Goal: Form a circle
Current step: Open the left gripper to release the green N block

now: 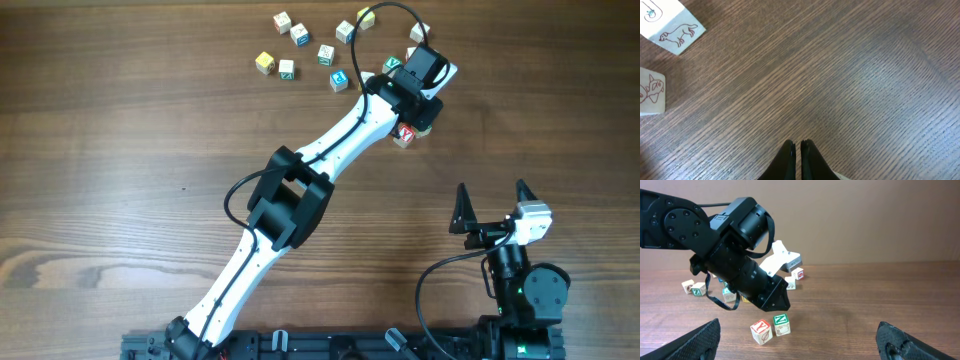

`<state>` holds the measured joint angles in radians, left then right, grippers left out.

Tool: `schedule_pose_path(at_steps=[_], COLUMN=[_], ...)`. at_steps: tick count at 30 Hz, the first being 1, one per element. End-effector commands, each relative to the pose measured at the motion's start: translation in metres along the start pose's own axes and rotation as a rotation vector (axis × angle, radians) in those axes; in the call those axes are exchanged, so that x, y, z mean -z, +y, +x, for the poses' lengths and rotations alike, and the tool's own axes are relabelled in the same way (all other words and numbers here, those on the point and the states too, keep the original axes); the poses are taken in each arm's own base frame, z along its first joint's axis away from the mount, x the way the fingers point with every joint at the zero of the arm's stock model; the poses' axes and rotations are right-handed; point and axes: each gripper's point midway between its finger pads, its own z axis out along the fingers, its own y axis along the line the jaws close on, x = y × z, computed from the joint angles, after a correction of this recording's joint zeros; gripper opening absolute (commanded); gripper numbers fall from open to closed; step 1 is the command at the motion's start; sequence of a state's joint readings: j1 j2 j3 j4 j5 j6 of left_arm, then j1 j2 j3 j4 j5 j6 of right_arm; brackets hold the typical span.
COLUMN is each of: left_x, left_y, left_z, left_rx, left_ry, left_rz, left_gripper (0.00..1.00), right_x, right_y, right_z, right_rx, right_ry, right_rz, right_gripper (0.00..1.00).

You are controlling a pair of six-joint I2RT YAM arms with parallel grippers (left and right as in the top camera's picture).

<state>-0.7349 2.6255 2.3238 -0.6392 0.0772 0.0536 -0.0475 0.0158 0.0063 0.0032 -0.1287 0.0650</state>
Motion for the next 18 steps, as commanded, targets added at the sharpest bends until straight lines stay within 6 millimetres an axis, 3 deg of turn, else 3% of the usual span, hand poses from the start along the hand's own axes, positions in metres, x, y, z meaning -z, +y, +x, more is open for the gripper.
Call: schedule_pose_path(at_steps=[1,9,18], left_x=[0.025,0.026,0.026], left_y=[-0.007,-0.024,-0.025], left_z=[-0.023,-0.018,-0.016], left_rx=[0.003,-0.040,-0.108], left_ry=[-0.048,-0.030,-0.028], left_rz=[0.019,0.119,0.119], left_gripper=[0.07,0.04,0.04], right_x=[0.000,0.000,0.000], right_y=[-0.004,-0.004,-0.004], right_z=[-0.001,-0.001,-0.001], right_rx=[0.011,0.011,0.011], right_ry=[-0.007,-0.007,-0.007], right_rz=[0.021,0.021,0.021], right_gripper=[1.00,1.00,1.00])
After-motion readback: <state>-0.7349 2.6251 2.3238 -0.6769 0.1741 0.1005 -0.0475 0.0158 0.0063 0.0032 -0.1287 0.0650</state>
